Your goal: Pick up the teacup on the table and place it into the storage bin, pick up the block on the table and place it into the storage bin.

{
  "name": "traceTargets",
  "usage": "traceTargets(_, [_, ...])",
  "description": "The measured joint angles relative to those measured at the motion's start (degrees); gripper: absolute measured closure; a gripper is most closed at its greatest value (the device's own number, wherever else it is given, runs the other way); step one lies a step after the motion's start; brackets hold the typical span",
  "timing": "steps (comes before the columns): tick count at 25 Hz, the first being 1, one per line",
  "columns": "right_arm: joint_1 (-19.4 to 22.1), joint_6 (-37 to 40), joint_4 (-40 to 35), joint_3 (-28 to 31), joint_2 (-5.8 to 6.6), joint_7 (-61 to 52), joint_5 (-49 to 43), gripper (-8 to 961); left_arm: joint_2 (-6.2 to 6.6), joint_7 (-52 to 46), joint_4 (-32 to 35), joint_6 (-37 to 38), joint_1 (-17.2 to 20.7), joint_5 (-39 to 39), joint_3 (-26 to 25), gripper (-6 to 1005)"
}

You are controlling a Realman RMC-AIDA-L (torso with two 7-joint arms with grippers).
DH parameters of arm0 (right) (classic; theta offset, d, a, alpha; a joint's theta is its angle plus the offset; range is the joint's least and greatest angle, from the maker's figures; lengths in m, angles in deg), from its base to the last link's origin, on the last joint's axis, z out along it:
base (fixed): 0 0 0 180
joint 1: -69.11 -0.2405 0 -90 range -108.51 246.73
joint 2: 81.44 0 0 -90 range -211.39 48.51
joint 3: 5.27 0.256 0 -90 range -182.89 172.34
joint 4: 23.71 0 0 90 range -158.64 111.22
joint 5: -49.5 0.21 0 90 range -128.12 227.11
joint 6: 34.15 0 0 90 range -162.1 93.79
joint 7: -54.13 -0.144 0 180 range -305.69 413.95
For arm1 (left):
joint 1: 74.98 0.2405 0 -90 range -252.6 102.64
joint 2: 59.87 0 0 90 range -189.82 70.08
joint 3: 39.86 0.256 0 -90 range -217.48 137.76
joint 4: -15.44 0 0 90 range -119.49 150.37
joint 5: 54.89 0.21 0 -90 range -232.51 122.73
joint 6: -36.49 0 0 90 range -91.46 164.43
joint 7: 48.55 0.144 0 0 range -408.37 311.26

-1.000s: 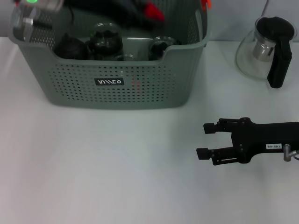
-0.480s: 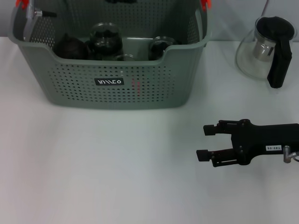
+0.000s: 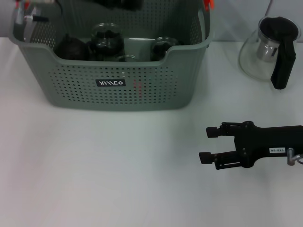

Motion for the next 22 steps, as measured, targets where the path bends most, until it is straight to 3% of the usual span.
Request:
traceTargets(5, [0.2,0.7,-0.2,0.0,-0.01,0.5,0.1,39,-2.08,10.3,8.8,22.7,5.9,-10.4,-0.5,42])
traceTargets(10, [0.5,2.2,-0.1,1.2,0.08,2.4,0.3,39,-4.17,20.7,8.5,34.7,11.1,-13.6,-2.3,42])
traceTargets(15, [0.3,6.4,-0.5,4.6,0.17,5.1,0.4,39,-5.40,30.1,4.5,37.7,15.4,-14.2,-6.7,41])
traceTargets(22, [-1.3,8.9,-2.0,6.4,0.18,6.7,0.1,39,-5.37,36.7,-3.0,36.6,17.6,-10.3,-12.7,42])
